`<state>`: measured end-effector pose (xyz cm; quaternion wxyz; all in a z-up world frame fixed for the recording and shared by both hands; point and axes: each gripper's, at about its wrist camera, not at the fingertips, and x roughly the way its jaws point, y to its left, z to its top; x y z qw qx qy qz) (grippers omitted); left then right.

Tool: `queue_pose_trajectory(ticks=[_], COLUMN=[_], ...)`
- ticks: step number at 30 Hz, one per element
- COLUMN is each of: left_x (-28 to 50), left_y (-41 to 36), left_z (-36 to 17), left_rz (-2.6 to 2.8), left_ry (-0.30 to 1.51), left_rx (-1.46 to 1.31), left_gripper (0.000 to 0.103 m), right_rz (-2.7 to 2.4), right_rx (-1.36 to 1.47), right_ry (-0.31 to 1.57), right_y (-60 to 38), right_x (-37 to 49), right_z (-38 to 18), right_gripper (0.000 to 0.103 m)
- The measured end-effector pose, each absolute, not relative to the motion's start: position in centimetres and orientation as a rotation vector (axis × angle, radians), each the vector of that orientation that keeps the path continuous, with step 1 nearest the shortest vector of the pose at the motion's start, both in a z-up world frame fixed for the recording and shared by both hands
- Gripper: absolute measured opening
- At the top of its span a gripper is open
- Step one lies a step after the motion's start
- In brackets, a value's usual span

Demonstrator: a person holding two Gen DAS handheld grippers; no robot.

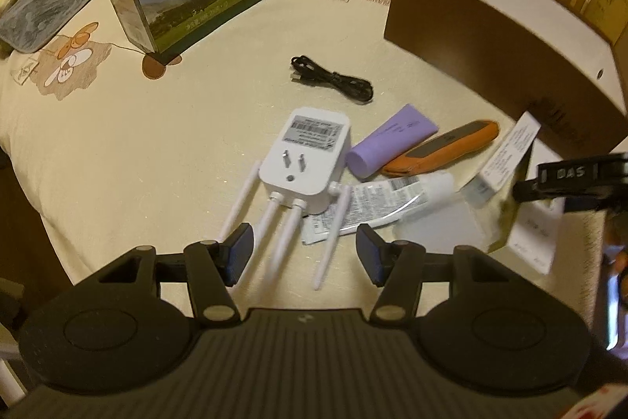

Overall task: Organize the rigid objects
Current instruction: 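Grasp the white box with gold text using the right tool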

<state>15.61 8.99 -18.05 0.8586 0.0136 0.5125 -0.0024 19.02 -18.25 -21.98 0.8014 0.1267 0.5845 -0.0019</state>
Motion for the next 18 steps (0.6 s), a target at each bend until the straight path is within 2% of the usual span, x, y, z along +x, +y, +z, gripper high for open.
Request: queue_pose_trajectory(ticks=[8, 11, 15, 18], left_x=[16.5, 16.8, 17.2, 17.1], left_y=[10.5, 10.6, 10.6, 11.0], left_z=[-20.6, -21.5, -22.5, -22.7], left_rz=[-0.037, -0.067, -0.098, -0.112], left_ry=[1.106, 1.112, 1.130, 1.122], left_rx=[0.096, 0.135, 0.164, 0.169], left_gripper=[0.054, 0.045, 0.025, 0.024], right_rz=[0.066, 0.083, 0.107, 0.123], right_rx=[0.119, 0.090, 0.064, 0.047], right_ry=[1.224, 1.222, 1.220, 1.218], right_y=[-17.8, -18.0, -18.4, -18.7], right_x=[18.4, 18.4, 18.3, 18.2], right_z=[-22.2, -22.1, -21.9, -21.7], right_gripper=[0.071, 0.069, 0.066, 0.065])
